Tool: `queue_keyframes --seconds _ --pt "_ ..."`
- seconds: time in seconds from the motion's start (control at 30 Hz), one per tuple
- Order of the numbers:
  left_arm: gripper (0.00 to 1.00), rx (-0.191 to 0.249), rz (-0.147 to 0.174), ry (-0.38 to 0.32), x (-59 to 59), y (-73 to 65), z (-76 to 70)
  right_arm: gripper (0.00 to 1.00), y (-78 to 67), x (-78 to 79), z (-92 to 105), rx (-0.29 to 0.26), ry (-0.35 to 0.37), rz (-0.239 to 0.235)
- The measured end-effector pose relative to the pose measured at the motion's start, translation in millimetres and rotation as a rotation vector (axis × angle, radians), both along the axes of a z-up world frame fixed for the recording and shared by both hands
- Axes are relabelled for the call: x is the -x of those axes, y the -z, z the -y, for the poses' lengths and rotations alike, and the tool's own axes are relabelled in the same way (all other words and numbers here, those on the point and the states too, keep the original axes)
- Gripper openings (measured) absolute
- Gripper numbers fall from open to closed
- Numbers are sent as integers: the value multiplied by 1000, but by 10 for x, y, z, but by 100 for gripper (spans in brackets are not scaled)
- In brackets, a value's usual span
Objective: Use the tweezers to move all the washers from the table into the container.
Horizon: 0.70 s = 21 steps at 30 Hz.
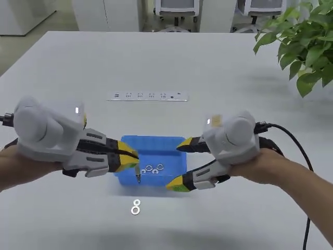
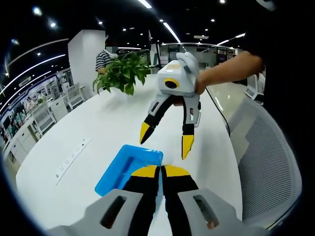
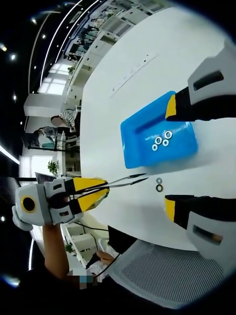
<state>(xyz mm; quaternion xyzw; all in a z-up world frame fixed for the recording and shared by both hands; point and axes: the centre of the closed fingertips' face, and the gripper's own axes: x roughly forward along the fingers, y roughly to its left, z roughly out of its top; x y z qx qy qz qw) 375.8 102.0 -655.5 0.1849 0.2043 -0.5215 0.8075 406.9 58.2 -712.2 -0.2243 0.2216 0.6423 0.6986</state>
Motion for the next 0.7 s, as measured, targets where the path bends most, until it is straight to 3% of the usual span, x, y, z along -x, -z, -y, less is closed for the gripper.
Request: queue_keyframes --seconds 0.7 --pt "7 -10 -39 2 236 262 -12 80 80 181 187 -39 65 -21"
